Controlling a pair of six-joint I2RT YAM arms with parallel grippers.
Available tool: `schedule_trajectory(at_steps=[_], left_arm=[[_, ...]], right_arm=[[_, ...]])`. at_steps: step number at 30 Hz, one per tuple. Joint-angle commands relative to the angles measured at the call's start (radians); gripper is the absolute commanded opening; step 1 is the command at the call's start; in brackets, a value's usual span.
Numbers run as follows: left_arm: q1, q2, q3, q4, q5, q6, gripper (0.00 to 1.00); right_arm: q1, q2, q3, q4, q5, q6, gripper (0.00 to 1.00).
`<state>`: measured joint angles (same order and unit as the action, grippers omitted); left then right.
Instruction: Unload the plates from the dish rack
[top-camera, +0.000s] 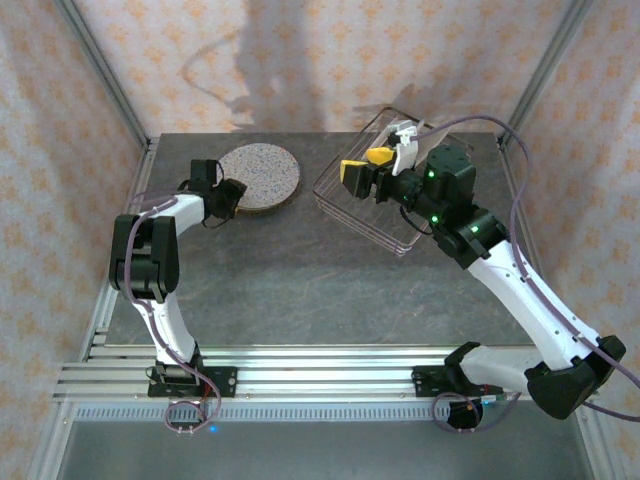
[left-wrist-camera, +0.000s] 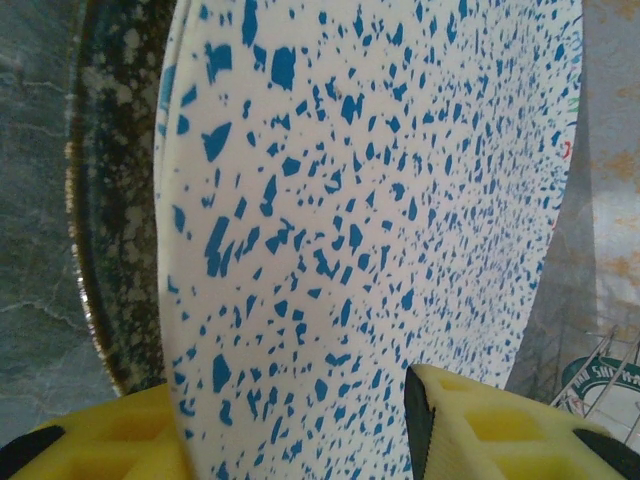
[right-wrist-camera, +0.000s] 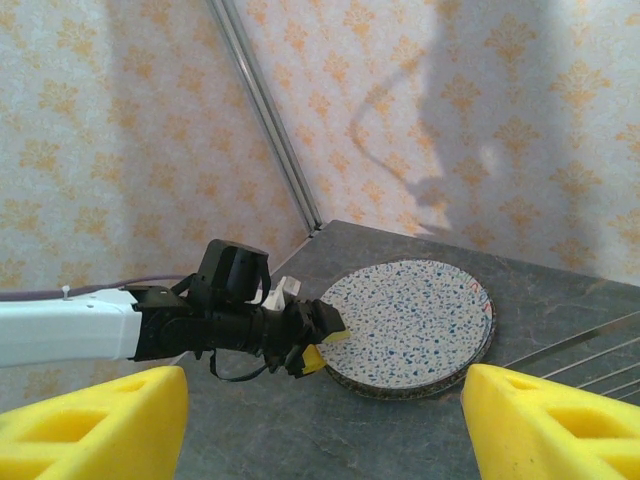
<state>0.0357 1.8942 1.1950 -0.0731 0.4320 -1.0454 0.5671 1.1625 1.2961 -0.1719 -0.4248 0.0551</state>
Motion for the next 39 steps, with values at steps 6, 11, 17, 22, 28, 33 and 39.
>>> schedule_trajectory(at_steps=[6, 11, 17, 22, 28, 33, 39], left_arm=[[0.009, -0.004, 0.047, -0.088, -0.030, 0.030, 0.48], [0.009, -0.003, 0.055, -0.108, -0.037, 0.031, 0.48], [0.009, 0.000, 0.063, -0.124, -0.044, 0.034, 0.48], [0.009, -0.012, 0.071, -0.147, -0.054, 0.038, 0.48], [0.007, -0.074, 0.094, -0.255, -0.108, 0.043, 0.54], [-0.026, -0.178, 0.162, -0.374, -0.172, 0.054, 0.63], [-0.117, -0.293, 0.278, -0.410, -0.224, 0.050, 0.66]], right_arm=[[0.007, 0.003, 0.038, 0.002, 0.016, 0.012, 0.73], [0.007, 0.002, 0.038, 0.004, 0.017, 0.010, 0.73], [0.007, 0.007, 0.040, 0.005, 0.022, 0.010, 0.73], [0.007, 0.004, 0.043, 0.002, 0.039, 0.009, 0.73], [0.007, -0.010, 0.073, -0.049, 0.207, 0.009, 0.72], [0.006, 0.016, 0.211, -0.247, 0.615, 0.064, 0.66], [-0.104, 0.167, 0.465, -0.625, 0.822, 0.260, 0.62]])
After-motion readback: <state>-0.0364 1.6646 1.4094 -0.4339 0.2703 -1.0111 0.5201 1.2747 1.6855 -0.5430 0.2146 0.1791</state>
